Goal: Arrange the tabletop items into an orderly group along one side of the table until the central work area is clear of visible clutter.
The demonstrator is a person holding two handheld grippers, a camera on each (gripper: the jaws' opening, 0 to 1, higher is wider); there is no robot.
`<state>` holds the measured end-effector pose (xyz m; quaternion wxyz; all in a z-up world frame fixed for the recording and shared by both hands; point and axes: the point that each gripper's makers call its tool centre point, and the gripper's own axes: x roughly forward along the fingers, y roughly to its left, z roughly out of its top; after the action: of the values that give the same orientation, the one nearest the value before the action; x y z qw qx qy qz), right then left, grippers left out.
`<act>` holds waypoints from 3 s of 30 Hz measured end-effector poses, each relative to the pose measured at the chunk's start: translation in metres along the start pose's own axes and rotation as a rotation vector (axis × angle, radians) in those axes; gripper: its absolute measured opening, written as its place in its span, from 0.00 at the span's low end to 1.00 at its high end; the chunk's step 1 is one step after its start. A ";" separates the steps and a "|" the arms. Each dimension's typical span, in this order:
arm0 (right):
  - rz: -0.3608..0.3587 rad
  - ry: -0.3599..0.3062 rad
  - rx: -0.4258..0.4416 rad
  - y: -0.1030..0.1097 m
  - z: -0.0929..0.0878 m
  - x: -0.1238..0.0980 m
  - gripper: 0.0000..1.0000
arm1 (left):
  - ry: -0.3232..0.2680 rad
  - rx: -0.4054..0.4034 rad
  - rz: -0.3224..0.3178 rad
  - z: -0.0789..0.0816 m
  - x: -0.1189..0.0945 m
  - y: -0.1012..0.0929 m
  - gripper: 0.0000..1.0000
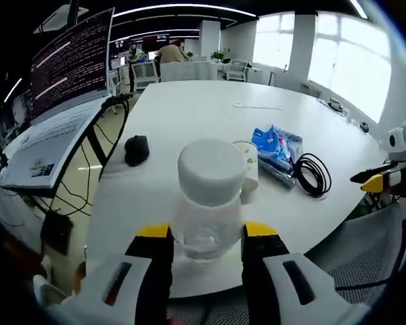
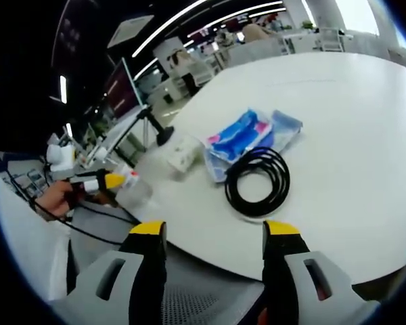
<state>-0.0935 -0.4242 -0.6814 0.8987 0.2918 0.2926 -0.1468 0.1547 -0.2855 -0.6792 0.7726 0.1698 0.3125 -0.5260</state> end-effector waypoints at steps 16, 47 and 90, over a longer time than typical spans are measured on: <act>0.001 -0.002 -0.015 0.002 0.005 0.001 0.56 | -0.012 -0.054 0.052 0.013 0.014 0.009 0.38; -0.021 -0.027 -0.003 -0.005 0.006 -0.007 0.56 | -0.040 -0.154 0.128 0.093 0.100 0.025 0.38; -0.028 -0.003 0.016 -0.003 -0.002 -0.010 0.56 | -0.056 -0.190 0.012 0.128 0.135 0.025 0.47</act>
<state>-0.1035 -0.4239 -0.6779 0.8947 0.2944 0.2942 -0.1621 0.2505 -0.4470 -0.6750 0.7967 0.0828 0.3381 -0.4940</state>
